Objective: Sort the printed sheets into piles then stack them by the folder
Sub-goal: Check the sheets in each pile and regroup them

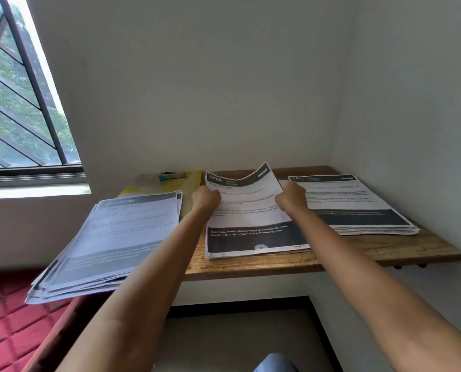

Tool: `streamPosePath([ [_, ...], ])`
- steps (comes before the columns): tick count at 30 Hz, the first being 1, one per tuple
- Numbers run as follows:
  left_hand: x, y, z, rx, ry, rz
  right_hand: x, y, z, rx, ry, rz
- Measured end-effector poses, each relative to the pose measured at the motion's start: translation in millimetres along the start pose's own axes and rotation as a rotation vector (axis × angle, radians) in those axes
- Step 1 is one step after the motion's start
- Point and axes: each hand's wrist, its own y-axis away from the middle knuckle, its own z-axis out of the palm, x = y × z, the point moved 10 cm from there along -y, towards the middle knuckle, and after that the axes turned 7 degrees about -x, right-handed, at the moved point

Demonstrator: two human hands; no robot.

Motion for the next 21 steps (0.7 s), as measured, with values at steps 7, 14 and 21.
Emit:
streamPosePath([
  [7, 8.5, -4.1, 11.1, -0.026, -0.320, 0.068, 6.2, -3.7, 16.2, -0.025, 0.138, 0.009],
  [14, -3.2, -9.5, 14.8, -0.065, -0.575, -0.004, 6.2, -1.1, 26.2, -0.043, 0.246, 0.068],
  [21, -9.8, -13.2, 13.0, -0.049, -0.603, -0.061, 7.9, -4.6, 26.9, -0.061, 0.287, 0.106],
])
